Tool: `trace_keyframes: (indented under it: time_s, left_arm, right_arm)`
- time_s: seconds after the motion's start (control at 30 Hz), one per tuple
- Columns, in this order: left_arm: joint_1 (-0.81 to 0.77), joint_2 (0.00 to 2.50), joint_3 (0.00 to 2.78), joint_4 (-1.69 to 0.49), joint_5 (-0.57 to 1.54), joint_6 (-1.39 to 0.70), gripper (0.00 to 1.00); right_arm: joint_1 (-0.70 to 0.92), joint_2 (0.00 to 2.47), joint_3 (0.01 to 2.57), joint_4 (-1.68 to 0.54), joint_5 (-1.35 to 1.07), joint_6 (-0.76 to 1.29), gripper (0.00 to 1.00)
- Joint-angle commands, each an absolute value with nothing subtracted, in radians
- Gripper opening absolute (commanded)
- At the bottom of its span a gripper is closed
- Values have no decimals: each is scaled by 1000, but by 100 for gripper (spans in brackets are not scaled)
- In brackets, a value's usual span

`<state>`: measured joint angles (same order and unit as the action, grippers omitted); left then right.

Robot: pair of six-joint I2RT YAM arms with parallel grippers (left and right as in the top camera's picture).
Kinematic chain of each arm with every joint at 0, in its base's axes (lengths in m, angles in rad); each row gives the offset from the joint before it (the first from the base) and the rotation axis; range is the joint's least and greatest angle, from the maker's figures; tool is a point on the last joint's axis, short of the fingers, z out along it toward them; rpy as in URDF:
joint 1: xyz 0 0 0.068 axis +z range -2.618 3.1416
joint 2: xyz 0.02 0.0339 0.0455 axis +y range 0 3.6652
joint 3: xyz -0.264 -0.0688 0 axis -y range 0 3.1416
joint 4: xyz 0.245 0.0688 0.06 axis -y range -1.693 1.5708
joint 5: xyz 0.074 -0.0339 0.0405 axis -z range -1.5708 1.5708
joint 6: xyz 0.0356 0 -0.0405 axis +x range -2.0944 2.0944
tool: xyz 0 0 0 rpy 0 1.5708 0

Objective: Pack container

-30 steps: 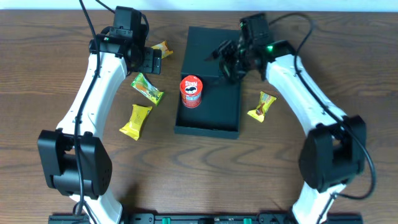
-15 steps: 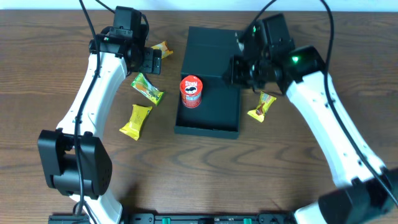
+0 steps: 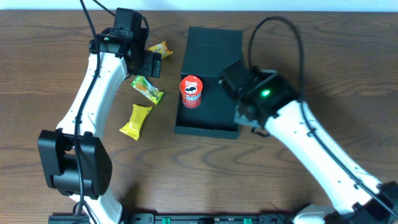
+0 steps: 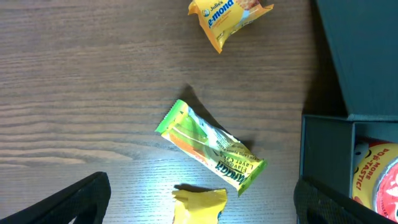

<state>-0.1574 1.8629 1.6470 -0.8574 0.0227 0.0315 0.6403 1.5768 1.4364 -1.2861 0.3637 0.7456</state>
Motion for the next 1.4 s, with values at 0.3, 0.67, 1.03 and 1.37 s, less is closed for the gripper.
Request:
trace_keyframes:
  time_s: [0.3,0.67,1.03,1.37]
  left_arm:
    - [-156,1863,1671,-881,-7,86,95]
    - [-156,1863,1671,-906,-7,82,95]
    - [-156,1863,1671,-902,-7,82,95]
    - [-156,1863,1671,-857,-7,82,95]
  right_arm:
    - [643,1573,1404,-1015,-199,104,6]
    - [587,1573,1565,-987,-84,172,1]
    - [264,1447,1531,-941,-205,362,1]
    - [216,1335,1230,-829,-75,479,1]
